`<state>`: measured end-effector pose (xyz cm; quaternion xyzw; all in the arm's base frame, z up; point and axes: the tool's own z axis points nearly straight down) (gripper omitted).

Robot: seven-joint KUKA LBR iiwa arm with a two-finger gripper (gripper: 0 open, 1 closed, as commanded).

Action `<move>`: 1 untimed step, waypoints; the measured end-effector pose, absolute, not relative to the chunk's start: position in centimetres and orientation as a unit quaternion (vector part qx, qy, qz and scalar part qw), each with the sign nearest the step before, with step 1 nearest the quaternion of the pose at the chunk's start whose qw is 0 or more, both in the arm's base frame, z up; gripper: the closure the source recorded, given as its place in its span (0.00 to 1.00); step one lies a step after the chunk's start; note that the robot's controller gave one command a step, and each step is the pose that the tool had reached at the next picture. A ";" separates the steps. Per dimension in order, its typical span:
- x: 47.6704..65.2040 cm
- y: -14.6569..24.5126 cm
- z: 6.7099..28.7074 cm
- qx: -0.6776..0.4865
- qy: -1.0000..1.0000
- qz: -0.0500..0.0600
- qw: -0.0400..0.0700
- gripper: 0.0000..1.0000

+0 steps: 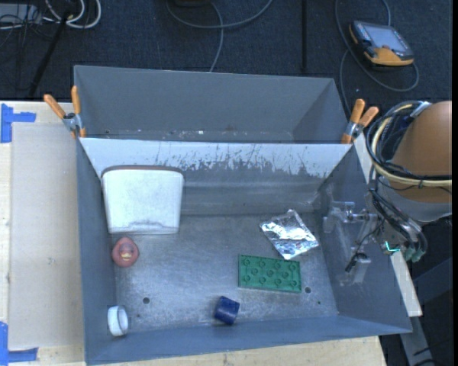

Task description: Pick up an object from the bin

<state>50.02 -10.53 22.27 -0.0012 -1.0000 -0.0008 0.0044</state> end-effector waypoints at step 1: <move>53.0 -11.7 6.5 0.046 -0.999 -0.001 0.003 0.00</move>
Offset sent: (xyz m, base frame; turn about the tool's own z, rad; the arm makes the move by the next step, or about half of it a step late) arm 0.0313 -0.0131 -0.1527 -0.0953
